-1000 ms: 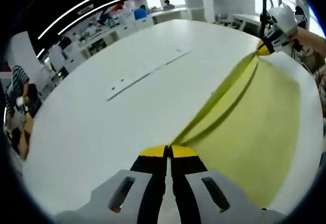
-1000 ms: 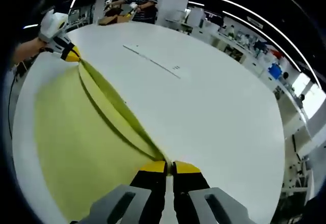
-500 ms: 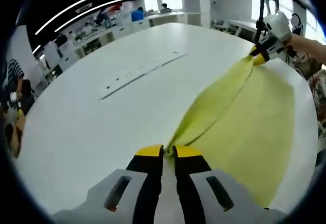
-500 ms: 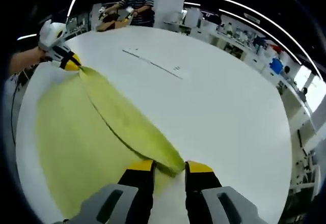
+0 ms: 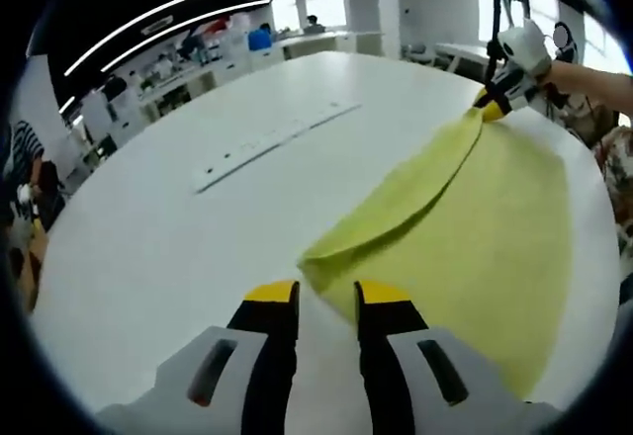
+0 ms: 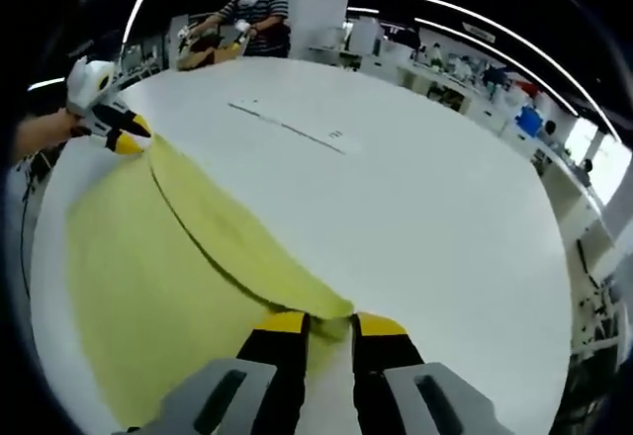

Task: Fold the garment on the visible template until the final outline fits inside the template.

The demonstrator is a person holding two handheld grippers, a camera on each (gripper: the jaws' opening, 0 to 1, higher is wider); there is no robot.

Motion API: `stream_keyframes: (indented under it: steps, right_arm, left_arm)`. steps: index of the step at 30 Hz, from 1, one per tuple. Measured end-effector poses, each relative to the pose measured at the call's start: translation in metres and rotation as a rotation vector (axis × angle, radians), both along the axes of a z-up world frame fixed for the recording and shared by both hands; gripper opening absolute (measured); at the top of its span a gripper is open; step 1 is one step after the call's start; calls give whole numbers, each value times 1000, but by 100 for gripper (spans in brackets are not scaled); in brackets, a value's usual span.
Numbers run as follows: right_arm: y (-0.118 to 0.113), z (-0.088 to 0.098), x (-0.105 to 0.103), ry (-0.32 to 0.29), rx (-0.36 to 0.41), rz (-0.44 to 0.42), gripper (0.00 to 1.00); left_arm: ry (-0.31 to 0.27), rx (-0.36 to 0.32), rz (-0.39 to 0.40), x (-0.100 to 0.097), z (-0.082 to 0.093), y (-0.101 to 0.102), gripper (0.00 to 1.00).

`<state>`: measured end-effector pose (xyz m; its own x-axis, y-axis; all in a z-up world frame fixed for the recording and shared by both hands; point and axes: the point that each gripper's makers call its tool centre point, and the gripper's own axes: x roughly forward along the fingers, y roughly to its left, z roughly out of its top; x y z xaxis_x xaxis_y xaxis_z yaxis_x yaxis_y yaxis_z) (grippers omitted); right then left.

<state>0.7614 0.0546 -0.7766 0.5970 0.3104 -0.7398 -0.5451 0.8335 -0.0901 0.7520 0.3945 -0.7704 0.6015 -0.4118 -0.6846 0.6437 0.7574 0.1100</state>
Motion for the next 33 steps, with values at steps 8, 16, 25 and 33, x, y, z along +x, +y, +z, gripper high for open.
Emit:
stream_keyframes:
  steps: [8,16,25,33]
  right_arm:
    - [-9,0,12,3,122,-191,7]
    - [-6,4,0,22,139,-199,12]
    - [1,13,-23,73,182,-177,29]
    - [5,22,-55,112,208,-143,48]
  left_arm:
    - [-43,-51,181,20,2,13,14]
    - [-47,-56,195,16,8,17,18]
    - [-6,-184,196,-9,22,13,32]
    - [10,-187,184,-39,25,15,39]
